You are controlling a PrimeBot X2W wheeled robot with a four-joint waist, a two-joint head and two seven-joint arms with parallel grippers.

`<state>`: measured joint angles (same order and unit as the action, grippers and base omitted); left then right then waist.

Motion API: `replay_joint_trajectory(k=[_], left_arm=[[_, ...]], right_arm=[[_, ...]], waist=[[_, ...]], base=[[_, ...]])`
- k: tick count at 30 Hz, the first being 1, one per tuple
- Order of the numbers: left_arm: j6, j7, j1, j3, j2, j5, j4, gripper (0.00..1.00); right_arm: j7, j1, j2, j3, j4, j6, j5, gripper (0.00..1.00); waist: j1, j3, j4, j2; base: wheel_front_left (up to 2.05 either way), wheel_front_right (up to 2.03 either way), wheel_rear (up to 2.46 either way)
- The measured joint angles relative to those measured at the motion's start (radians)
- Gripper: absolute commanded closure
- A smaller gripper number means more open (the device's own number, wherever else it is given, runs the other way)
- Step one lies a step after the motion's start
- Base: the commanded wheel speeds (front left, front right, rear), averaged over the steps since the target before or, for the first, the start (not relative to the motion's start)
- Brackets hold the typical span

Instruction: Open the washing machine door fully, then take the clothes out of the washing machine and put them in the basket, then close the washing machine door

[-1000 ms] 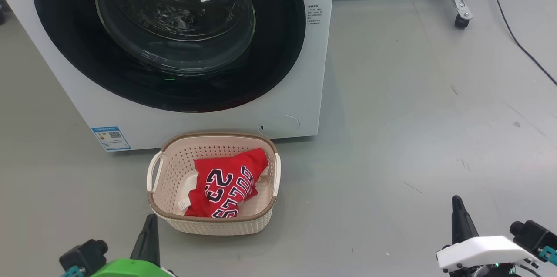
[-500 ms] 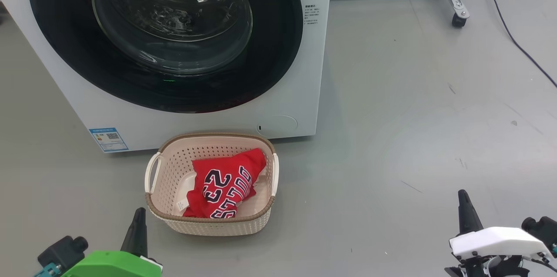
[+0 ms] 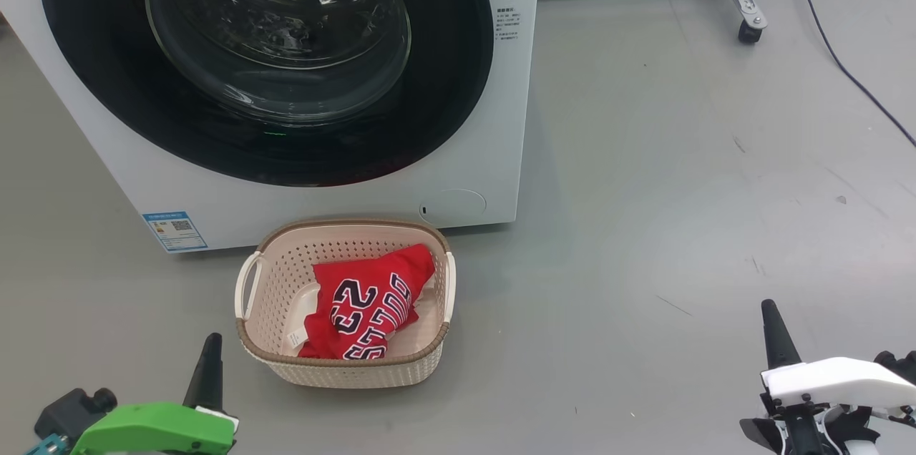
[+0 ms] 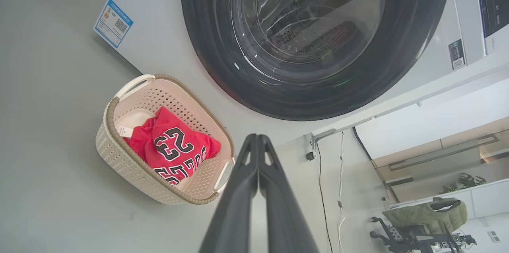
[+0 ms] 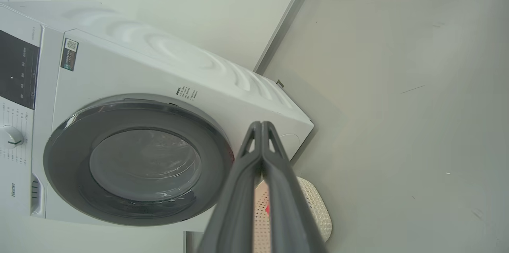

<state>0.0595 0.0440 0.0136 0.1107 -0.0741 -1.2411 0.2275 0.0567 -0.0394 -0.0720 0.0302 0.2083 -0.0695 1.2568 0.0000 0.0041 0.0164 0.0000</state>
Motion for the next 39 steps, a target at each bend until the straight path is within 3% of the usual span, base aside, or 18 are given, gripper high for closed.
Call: replay_joint_trajectory(k=[32, 39], left_arm=[[0.053, -0.087, -0.056, -0.107, -0.006, -0.411, 0.026, 1.0], [0.06, -0.088, -0.057, -0.109, -0.006, -0.422, 0.031, 1.0]], right_arm=[[-0.087, 0.081, -0.022, -0.067, 0.045, -0.043, 0.407, 1.0], [-0.091, 0.084, -0.023, -0.072, 0.051, -0.043, 0.421, 1.0]], waist=[[0.0, 0.0, -0.016, 0.0], [0.0, -0.001, -0.016, 0.0]], base=[[0.0, 0.0, 0.0], [0.0, 0.0, 0.0]])
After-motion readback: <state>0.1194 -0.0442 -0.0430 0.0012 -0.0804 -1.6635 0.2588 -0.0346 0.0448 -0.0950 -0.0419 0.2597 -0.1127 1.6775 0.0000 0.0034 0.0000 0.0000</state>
